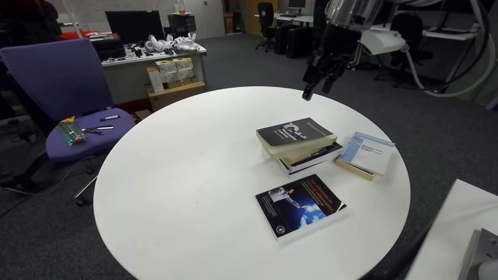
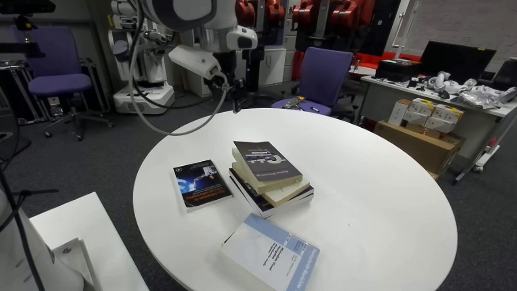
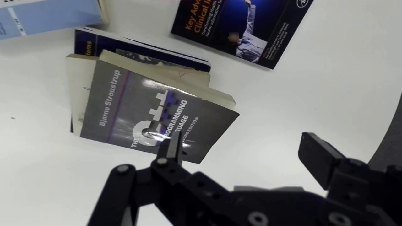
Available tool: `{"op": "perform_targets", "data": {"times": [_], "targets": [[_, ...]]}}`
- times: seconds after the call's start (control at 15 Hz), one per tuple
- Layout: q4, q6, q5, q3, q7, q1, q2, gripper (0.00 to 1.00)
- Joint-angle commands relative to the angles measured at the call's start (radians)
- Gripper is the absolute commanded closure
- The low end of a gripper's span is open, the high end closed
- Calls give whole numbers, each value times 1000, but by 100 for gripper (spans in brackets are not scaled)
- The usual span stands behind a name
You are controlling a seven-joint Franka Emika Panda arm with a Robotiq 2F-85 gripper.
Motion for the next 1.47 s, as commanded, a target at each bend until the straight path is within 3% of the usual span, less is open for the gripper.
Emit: {"op": "perform_targets", "data": {"times": [0.0,0.67,1.13,1.4], "targets": [[99,22,146,8,-37,44,115,0],[75,18,124,33,-8,22,120,0],[255,27,165,42,17,15,365,0],[413,4,254,85,11,4,539,0]]}}
